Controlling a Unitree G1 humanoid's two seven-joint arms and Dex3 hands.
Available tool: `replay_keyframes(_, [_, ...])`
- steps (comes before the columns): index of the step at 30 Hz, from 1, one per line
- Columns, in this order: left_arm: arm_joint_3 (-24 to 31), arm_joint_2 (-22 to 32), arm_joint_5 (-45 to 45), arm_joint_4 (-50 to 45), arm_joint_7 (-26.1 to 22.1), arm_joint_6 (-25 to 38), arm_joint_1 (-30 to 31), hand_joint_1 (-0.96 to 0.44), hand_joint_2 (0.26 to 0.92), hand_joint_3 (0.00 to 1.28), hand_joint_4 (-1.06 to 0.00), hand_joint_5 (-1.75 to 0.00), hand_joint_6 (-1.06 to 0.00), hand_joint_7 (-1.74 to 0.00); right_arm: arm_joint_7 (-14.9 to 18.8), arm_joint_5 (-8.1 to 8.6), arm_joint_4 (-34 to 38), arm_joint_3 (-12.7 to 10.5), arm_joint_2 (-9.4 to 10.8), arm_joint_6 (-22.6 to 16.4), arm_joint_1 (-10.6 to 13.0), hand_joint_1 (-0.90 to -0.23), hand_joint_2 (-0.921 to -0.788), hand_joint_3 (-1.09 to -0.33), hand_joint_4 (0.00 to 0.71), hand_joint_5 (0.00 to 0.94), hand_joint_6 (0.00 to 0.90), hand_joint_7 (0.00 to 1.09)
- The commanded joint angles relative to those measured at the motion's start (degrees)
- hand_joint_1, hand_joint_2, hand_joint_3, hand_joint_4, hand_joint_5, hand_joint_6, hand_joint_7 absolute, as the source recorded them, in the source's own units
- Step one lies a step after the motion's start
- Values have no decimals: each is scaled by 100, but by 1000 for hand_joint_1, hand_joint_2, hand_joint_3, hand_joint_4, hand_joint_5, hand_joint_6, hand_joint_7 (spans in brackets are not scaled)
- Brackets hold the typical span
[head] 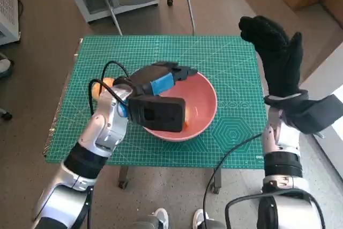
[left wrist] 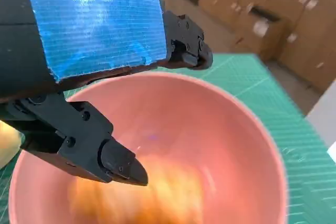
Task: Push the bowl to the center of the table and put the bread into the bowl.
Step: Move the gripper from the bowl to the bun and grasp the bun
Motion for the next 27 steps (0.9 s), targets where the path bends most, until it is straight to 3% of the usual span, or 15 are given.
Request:
replay_keyframes(1, [388, 375, -235, -554, -195, 81, 213, -328, 722, 30, 0, 1, -184, -59, -15, 1, 22, 16, 46, 15, 165, -556, -921, -571, 247, 3, 338, 4])
replay_keyframes(9, [1238, 1149, -515, -1494, -372, 175, 592, -294, 723, 20, -1, 0, -199, -51, 100, 106, 31, -6, 79, 48, 184, -555, -921, -567, 251, 3, 339, 4])
replay_keyframes(13, [1666, 1513, -440, -2040, -435, 539, 829, -256, 721, 14, -13, -4, -219, -45, 131, 149, 2, -10, 81, 68, 199, -554, -921, -563, 252, 3, 339, 4])
replay_keyframes(18, [2086, 1956, -452, -2128, -425, 670, 1133, -177, 717, 7, -19, -4, -229, -36, 152, 191, -8, -15, 68, 90, 205, -553, -921, -561, 253, 3, 339, 4])
replay_keyframes(27, [2215, 2434, -491, -1920, -712, 1092, 1313, -57, 725, 8, 0, 1, -216, -17, 199, 232, 105, -3, 67, 158, 125, -551, -921, -560, 253, 2, 339, 3])
